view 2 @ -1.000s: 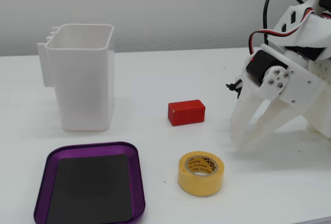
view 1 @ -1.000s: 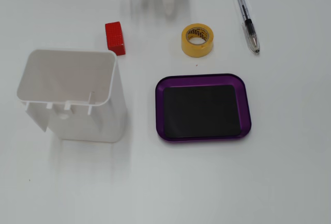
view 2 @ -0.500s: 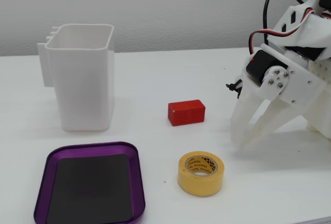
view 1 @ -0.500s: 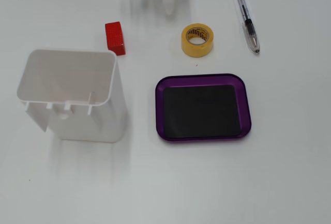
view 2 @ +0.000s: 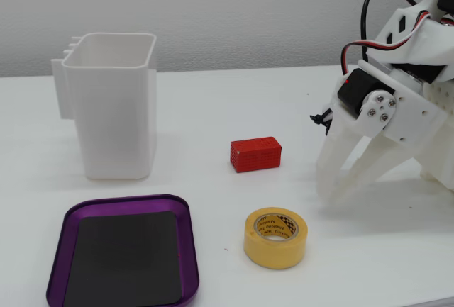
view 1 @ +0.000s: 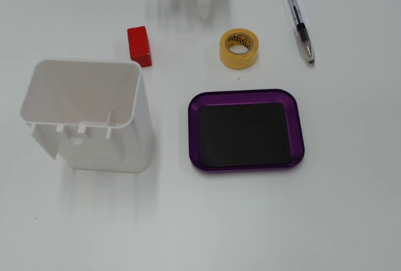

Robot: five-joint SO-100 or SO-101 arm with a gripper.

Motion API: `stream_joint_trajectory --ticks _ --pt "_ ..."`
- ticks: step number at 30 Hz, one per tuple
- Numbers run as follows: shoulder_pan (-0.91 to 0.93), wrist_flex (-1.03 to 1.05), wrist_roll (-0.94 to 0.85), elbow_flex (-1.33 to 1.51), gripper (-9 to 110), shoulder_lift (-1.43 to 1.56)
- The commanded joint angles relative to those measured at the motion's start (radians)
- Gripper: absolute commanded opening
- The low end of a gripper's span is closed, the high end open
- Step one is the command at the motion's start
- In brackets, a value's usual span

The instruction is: Pick up the yellow tape and place it in the box.

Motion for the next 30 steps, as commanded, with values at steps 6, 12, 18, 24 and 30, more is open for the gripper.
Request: stream_joint_trajectory --ticks 6,12,18,24,30 --pt "0.014 -0.15 -0.255 -0.106 0 0.078" --pt "0.015 -0.101 -0.262 -0.215 8 0.014" --pt "0.014 -0.115 -0.264 -0.336 11 -0.324" --pt "0.0 -0.1 -0.261 -0.634 11 -0.744" --pt "-0.003 -0.101 -0.255 -0.793 11 -1.071"
